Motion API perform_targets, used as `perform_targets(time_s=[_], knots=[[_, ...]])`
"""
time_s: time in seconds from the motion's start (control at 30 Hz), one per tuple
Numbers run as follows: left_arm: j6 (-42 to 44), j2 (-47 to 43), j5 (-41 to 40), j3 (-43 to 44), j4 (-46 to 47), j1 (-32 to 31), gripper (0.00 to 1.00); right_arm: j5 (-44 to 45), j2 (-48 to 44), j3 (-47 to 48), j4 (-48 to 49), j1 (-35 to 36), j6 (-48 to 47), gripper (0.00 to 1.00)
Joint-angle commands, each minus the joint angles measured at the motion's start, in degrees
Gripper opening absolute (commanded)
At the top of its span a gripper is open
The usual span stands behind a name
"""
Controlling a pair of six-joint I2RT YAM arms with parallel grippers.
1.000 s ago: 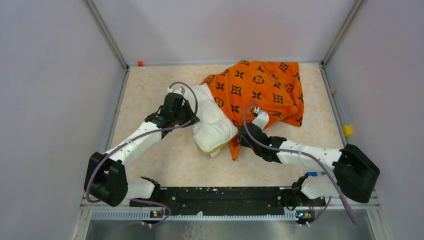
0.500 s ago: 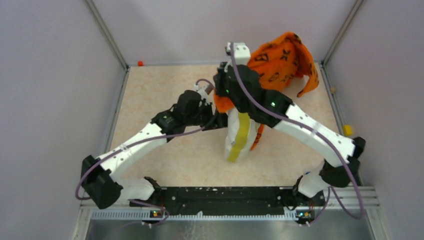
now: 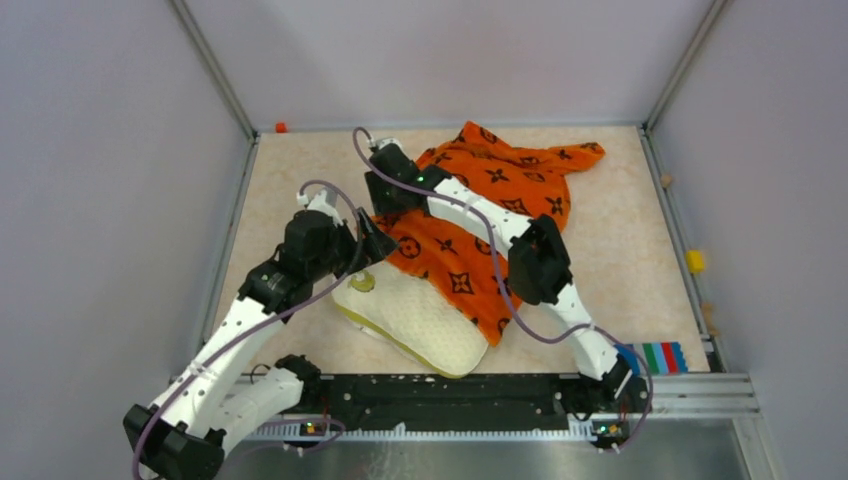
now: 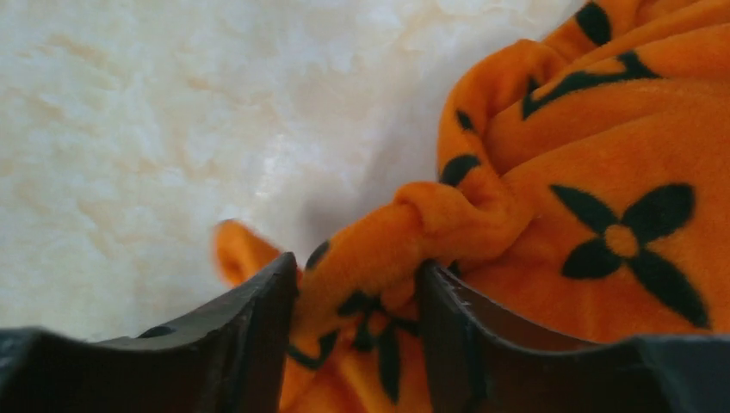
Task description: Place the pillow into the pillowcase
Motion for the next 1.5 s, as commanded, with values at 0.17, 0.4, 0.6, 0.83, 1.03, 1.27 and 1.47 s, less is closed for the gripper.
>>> perform_targets(time_s=[0.17,0.4,0.6,0.83,1.03,1.27,1.47], knots=[[-3.9,-4.3,-11.7,-7.3,-14.0,0.5,0.99,-1.1,-13.8,5.4,-5.1,0.9,-8.9,0.75],[-11.3,-8.7,-4.5,-16.2,-13.9,0.3,0.99,-1.0,-27.5,-20.5,-1.6,2.5,-17.7,0.78],[-13.9,-9.1,-1.7,-24.2,-1.1,0.3,0.99,-4.6,-31.4,-38.1,6.3,4.6,-21.0,0.8],[-10.3,2.3,-2.4,-25.3,13.5,3.4,0.71,1.3,-23.7,-40.5,11.9,1.9,-19.0,0.78],[-9.1,9.0,-1.4,-25.4,20.2,6.9,0.01,4.1,-23.0,-32.6,9.2,2.4,-14.0,0.16],[-20.5,13.2,-1.9,-25.5,32.7,8.3,0.0,-2.7,-28.4,-27.6,5.8,13.6,-8.4,0.0],[-22.8,17.0,-8.3,-19.6,36.9,11.5,0.0,-6.9,-39.1,-54.4,18.2,14.4,1.0,0.0]])
